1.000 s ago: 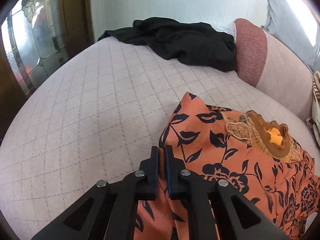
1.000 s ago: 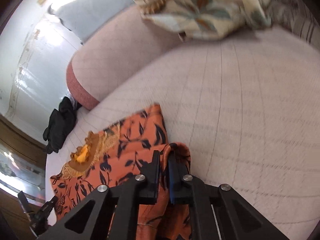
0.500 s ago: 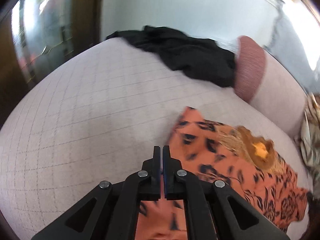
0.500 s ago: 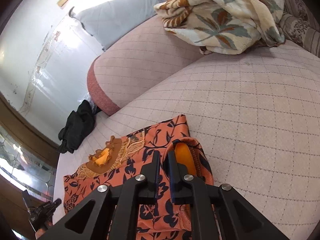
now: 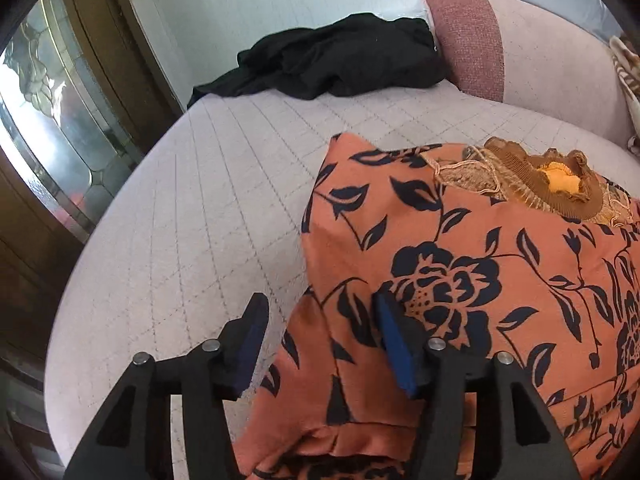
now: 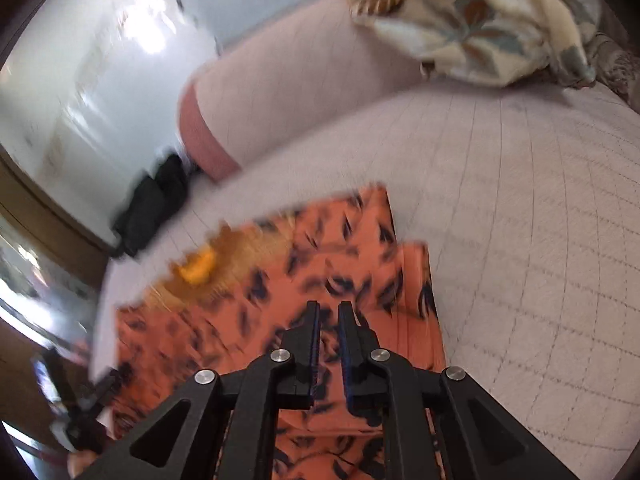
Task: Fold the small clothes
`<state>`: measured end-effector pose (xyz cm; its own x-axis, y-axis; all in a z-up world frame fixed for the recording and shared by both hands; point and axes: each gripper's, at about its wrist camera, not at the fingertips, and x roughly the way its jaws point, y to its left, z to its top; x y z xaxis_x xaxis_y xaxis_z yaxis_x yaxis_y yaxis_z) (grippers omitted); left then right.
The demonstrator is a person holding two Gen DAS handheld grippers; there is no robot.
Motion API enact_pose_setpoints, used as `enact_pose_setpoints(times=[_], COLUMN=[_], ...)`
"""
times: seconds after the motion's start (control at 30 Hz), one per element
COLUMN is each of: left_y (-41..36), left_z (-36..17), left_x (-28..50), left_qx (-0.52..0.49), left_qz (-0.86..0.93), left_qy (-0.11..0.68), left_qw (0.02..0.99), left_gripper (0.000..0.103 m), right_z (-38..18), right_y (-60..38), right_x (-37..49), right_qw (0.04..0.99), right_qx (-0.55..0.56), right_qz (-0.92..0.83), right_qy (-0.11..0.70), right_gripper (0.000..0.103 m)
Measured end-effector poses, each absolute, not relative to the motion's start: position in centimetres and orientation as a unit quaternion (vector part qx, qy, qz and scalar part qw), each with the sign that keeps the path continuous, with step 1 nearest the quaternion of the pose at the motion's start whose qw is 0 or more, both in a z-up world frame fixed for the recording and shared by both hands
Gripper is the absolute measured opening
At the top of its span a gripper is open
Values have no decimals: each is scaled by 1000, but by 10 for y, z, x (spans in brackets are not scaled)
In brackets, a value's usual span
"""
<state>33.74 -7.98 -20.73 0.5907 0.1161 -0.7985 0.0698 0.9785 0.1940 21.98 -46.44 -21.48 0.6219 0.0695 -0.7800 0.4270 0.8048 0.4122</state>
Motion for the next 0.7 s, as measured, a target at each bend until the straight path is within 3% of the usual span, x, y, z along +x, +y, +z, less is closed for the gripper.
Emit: enact_pose_setpoints(times=[0.07,0.3,0.4,0.47,0.7], left_y=[-74,-87,-107,-118,-121], left_z=[-202,-169,-190,-209,-186], left_x=[339,315,314,313,253], left_qx=[89,68,101,139,134], left_qz=[14,-27,-56,-47,-69], left_qy=[459,422,451,468,435], left_qw=[884,904,885,872,888], left_gripper=[60,60,60,61,61], right_z=[-241,-206,-216,-247,-207], right_y=[-465,-467,-452,-443,-450], right_x=[230,218,228,237,175], right_qw=[825,855,839,794,808], right_qx=[288,325,315,306,365], right_qz=[-115,-68,-42,-47,-32], right_qy=[472,399,442,524,462], right_gripper=[10,12,12,13,15])
